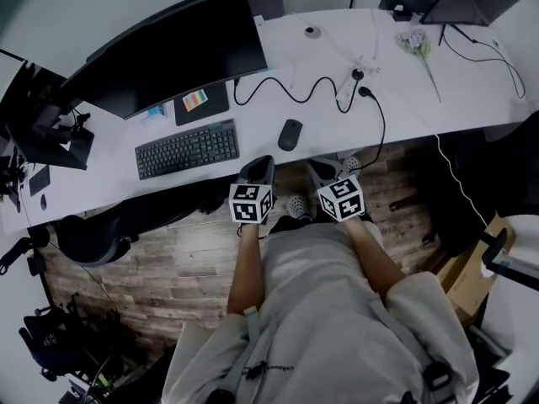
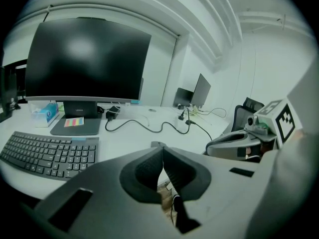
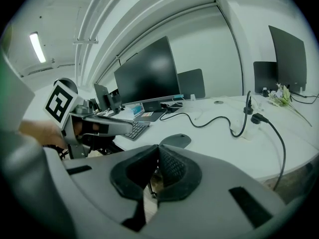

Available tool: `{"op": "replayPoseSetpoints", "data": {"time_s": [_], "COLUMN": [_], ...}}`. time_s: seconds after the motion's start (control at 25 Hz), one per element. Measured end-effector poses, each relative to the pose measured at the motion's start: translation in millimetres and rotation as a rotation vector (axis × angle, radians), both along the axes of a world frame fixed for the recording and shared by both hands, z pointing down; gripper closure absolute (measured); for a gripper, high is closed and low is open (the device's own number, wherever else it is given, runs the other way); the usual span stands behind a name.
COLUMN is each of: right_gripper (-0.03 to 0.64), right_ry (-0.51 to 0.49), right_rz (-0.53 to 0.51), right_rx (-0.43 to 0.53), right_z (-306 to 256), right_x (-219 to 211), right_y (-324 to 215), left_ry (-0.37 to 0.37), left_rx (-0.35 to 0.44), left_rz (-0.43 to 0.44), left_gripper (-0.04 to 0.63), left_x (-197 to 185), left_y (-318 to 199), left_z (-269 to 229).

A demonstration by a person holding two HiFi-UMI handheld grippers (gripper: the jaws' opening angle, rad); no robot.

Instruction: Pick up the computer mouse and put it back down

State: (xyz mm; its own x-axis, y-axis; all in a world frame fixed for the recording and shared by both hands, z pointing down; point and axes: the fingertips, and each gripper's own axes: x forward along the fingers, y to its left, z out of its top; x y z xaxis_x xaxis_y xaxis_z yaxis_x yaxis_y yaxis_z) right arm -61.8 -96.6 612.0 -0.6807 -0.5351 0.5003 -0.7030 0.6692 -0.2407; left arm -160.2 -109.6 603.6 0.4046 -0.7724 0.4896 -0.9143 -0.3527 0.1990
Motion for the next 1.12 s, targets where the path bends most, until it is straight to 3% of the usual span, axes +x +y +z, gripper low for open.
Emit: {"op": "replayPoseSetpoints", "data": {"time_s": [0.72, 1.12], "right_gripper": [0.609, 0.618], "right_ry": [-0.018, -0.036], "right_rz": [0.070, 0.165], "right_rx": [-0.012, -0.055], "right_z": [-3, 2], "right_x": [11, 26], "right_y": [-10, -16], "left_ry": [-0.031, -0.027], "left_rx": [0.004, 0.002], "left_rz": [0.006, 0.013], "left_gripper": [0.572, 0.572], "left_x": [3, 5], "left_y": [-6, -4], "left_z": [1, 4]}}
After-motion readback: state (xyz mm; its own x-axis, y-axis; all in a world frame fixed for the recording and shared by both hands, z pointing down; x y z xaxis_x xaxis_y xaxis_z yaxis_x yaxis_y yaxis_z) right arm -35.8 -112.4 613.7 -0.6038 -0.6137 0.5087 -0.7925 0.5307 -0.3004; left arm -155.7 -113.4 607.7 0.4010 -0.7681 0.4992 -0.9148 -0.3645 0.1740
